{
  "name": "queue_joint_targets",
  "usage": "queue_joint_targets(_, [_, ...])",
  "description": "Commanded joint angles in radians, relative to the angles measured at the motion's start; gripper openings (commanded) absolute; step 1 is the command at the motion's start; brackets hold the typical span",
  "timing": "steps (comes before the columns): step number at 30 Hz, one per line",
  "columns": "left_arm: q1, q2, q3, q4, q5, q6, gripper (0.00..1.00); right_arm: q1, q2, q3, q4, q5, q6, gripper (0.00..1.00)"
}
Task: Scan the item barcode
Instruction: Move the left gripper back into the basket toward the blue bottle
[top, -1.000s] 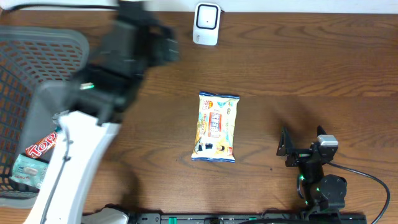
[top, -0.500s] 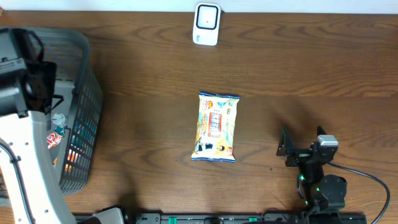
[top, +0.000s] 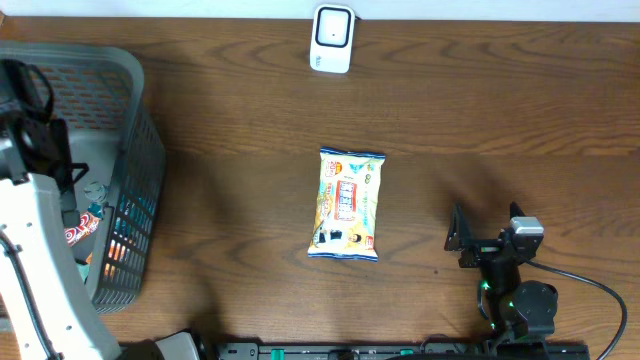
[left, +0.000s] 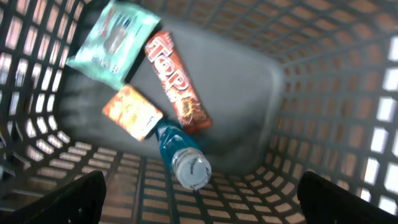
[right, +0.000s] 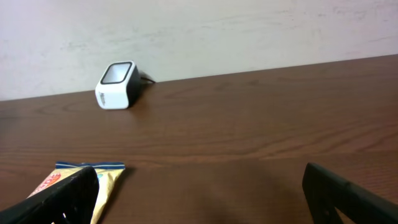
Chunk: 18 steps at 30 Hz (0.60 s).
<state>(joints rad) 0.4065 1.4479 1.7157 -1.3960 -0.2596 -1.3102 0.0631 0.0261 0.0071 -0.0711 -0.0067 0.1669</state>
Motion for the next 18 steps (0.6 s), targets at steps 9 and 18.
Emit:
queue_joint_targets(9, [0.119, 0.240, -0.010, -0.100, 0.238, -0.049, 0.98, 0.003, 0.000, -0.002, -0.004, 0.004, -0.015, 0.99])
queue_joint_targets(18, [0.119, 0.376, -0.027, -0.111, 0.302, -0.019, 0.98, 0.003, 0.000, -0.002, -0.004, 0.004, -0.015, 0.99])
